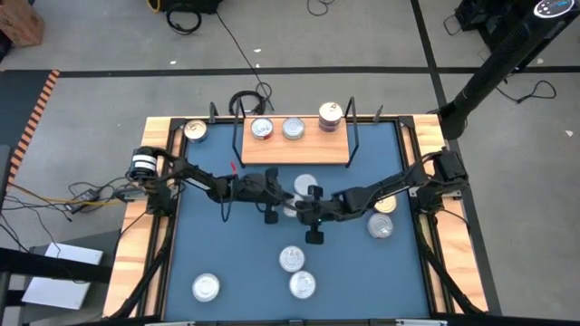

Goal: Stack canned seafood by type on shelf
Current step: Stack the green tuna can on top of the green tuna can on the shelf

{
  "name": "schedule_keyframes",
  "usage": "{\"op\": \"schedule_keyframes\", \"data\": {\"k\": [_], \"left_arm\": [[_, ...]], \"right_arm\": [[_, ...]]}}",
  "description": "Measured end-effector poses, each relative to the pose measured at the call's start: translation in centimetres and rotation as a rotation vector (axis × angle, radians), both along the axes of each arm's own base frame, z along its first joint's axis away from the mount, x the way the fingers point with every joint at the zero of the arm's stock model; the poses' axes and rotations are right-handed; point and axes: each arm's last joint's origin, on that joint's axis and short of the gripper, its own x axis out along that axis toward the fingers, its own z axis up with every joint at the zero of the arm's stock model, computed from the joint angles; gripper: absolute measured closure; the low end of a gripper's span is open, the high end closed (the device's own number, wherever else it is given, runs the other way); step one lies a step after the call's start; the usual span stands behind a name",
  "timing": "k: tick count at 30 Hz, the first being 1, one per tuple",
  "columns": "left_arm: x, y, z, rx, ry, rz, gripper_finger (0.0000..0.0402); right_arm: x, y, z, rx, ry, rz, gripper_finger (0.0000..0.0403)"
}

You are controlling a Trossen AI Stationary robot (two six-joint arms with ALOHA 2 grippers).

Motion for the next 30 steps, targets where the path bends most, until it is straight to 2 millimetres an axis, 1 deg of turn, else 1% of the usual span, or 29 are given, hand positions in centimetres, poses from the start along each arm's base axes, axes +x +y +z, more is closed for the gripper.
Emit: {"op": "schedule_keyframes", "data": {"k": [4,7,12,18,23,28,30], "left_arm": [[-0.1,0.6,-0.2,-0.003,0.014,0.045,0.04],[-0.2,1.4,-0.2,-0.012,0.021,0.083,0.04],[-0.3,2.3,-1.2,-0.032,0.061,0.102,0.04],[-0.2,1.8,-1.9,-0.039,0.09,0.045,0.04],[-0.1,1.6,-2.7,-0.04,0.109,0.042,0.04],[-0.2,1.3,-3.2,-0.041,0.132,0.034,0.04],[-0.2,1.2,-3.3,-0.039,0.138,0.031,0.0401]], "right_arm": [[-0.1,0.4,-0.1,-0.004,0.004,0.021,0.0394],[-0.2,0.4,-0.4,-0.009,0.003,0.027,0.0394],[-0.7,-0.1,-1.3,0.002,0.004,0.025,0.0394],[-0.8,-0.7,-1.6,0.016,-0.013,0.014,0.0394],[-0.8,-1.3,-1.7,0.037,-0.017,-0.001,0.0394],[-0.6,-1.4,-1.6,0.045,-0.04,-0.02,0.0394],[-0.6,-1.4,-1.2,0.055,-0.059,-0.033,0.0394]]}}
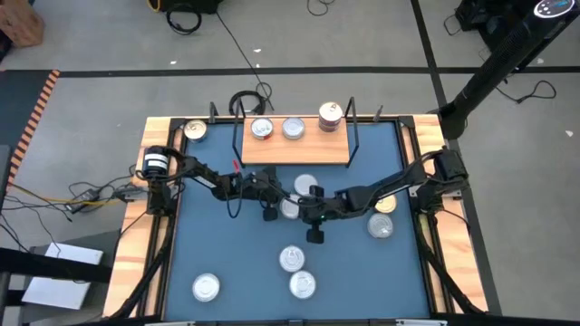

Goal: Stack canned seafood by type on shelf
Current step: Stack the green tuna can on top of the green tuna can on the shelf

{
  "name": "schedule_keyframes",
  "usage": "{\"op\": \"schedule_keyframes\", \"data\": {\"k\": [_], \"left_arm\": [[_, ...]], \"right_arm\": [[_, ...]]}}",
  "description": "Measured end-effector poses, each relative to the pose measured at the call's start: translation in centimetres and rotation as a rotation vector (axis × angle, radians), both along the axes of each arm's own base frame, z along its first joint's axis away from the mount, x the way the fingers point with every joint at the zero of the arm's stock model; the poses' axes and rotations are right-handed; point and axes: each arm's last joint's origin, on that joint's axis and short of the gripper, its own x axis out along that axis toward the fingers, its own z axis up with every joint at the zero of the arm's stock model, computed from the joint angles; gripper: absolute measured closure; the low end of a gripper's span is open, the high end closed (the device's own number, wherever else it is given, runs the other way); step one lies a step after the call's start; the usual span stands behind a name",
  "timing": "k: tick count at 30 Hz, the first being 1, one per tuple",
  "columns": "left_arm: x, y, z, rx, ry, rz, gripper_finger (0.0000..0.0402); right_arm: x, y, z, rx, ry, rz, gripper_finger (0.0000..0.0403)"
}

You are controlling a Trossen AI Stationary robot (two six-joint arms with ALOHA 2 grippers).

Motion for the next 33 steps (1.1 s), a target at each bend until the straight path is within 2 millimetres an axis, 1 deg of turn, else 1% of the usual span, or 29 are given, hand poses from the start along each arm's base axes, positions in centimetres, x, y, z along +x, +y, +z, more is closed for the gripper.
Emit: {"op": "schedule_keyframes", "data": {"k": [4,6,8,11,16,19,24,26,29,33], "left_arm": [[-0.1,-0.1,-0.1,-0.001,0.011,-0.003,0.0401],[-0.1,-0.1,-0.1,-0.003,0.015,-0.006,0.0401],[-0.1,-0.1,-0.1,-0.006,0.016,-0.012,0.0401],[-0.1,-0.3,-0.2,-0.01,0.023,-0.024,0.0401],[-0.1,-0.4,-0.2,-0.012,0.026,-0.033,0.0401],[-0.1,-0.5,-0.2,-0.013,0.026,-0.037,0.0401],[-0.1,-1.0,-0.2,-0.016,0.026,-0.052,0.0401],[-0.1,-1.3,-0.2,-0.016,0.026,-0.06,0.0401],[0.0,-1.6,-0.2,-0.016,0.026,-0.072,0.0401],[0.0,-1.9,-0.2,-0.016,0.027,-0.079,0.0401]], "right_arm": [[0.4,0.0,1.1,0.027,-0.04,-0.03,0.0392],[0.5,0.1,1.4,0.054,-0.043,-0.048,0.0383],[0.6,0.3,1.6,0.087,-0.039,-0.055,0.0366],[0.2,0.8,1.7,0.11,-0.008,-0.07,0.0327],[-1.0,2.1,1.1,0.062,0.077,-0.169,0.0247],[-1.7,2.6,0.8,0.049,0.116,-0.238,0.0202],[-2.4,2.9,0.2,0.001,0.115,-0.314,0.0136],[-2.7,2.8,-0.3,-0.011,0.103,-0.331,0.0114],[-3.4,2.5,-1.6,-0.03,0.054,-0.329,0.0086],[-4.3,2.3,-3.2,-0.016,-0.116,-0.256,0.0062]]}}
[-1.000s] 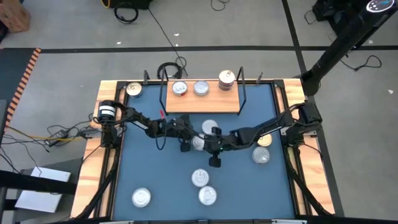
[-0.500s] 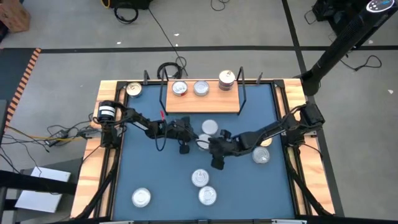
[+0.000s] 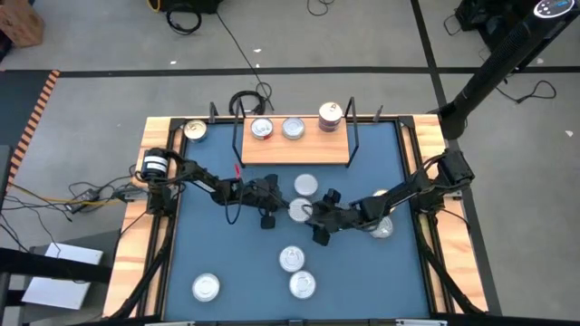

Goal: Stack canned seafood by type on shelf
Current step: Stack the green tuna can on top of the green tuna can on the shelf

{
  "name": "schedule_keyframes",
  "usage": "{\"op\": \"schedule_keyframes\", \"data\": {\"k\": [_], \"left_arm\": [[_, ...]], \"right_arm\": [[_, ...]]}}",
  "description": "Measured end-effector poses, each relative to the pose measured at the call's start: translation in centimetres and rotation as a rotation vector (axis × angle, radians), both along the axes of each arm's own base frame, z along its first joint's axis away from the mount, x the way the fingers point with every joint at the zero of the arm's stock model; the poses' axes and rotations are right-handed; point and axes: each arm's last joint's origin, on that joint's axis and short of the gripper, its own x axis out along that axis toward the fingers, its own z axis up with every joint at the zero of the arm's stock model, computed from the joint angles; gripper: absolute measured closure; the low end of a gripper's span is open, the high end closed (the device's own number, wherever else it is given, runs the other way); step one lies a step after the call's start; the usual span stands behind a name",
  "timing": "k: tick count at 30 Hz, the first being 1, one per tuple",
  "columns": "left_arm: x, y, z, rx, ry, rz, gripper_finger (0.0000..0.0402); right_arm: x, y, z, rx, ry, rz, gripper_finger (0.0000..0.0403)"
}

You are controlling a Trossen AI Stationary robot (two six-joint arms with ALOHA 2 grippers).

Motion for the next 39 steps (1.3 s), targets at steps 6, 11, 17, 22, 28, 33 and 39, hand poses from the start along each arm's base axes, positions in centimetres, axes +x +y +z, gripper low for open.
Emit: {"op": "schedule_keyframes", "data": {"k": [6,11,17,22,28,33,39], "left_arm": [[0.0,-0.2,0.0,0.0,-0.003,-0.007,0.0401],[0.1,-0.3,0.1,-0.004,-0.017,-0.013,0.0401],[0.1,-0.3,0.0,-0.008,-0.014,-0.013,0.0401],[0.1,-0.6,0.0,-0.018,-0.013,-0.003,0.0401],[0.1,-0.6,0.0,-0.016,-0.014,-0.001,0.0401],[0.1,-0.6,0.0,-0.019,-0.013,0.003,0.0401],[0.1,-0.6,0.0,-0.02,-0.013,0.003,0.0401]], "right_arm": [[-1.7,-0.9,-1.5,-0.029,-0.121,0.046,0.0052],[-1.8,-1.5,-2.2,-0.062,-0.08,0.156,0.0055],[-1.0,-2.1,-3.0,-0.079,-0.103,0.192,0.0057],[-0.7,-2.3,-3.1,-0.072,-0.134,0.196,0.0052],[-0.5,-2.2,-2.7,-0.06,-0.167,0.196,0.005],[-0.3,-2.2,-2.1,-0.033,-0.21,0.176,0.005],[-0.1,-2.2,-0.7,0.018,-0.278,0.136,0.0049]]}}
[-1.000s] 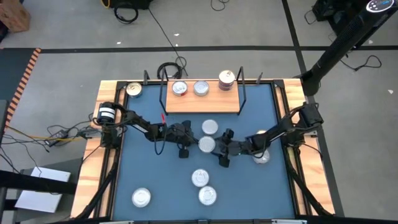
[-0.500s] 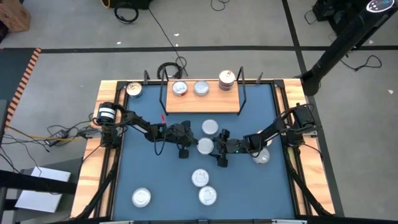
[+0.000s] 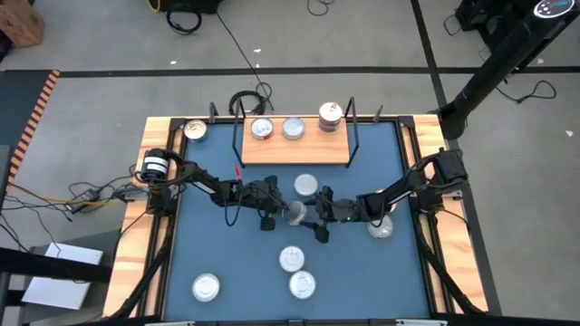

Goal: Stack canned seafood by type on shelf
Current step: Stack the green tuna can on top of the green tuna can on the shelf

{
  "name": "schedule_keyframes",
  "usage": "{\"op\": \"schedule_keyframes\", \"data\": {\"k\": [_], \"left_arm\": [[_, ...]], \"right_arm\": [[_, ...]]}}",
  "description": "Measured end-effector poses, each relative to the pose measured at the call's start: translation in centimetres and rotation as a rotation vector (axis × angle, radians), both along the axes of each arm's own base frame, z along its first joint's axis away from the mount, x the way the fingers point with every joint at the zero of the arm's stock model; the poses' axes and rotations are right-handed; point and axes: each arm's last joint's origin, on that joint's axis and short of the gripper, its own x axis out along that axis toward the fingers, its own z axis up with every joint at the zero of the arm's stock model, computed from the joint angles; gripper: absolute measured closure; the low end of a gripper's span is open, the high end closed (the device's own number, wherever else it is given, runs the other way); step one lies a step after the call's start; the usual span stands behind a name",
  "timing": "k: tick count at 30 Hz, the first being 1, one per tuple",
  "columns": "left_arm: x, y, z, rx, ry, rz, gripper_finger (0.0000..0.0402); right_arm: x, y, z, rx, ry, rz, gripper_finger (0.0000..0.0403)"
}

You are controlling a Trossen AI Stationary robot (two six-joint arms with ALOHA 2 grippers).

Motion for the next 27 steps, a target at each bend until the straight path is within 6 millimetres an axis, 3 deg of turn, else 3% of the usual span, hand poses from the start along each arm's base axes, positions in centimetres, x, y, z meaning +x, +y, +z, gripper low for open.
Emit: {"op": "schedule_keyframes", "data": {"k": [8,17,27], "left_arm": [[0.0,0.0,0.0,-0.017,-0.003,0.008,0.0401],[0.1,-0.1,0.1,-0.018,-0.01,0.006,0.0401],[0.1,-0.1,0.1,-0.022,-0.01,0.002,0.0401]], "right_arm": [[0.2,0.0,0.4,0.018,-0.016,-0.013,0.0047],[1.9,0.1,2.2,0.049,-0.094,-0.037,0.0044],[1.6,0.6,1.1,0.028,0.042,0.017,0.0044]]}}
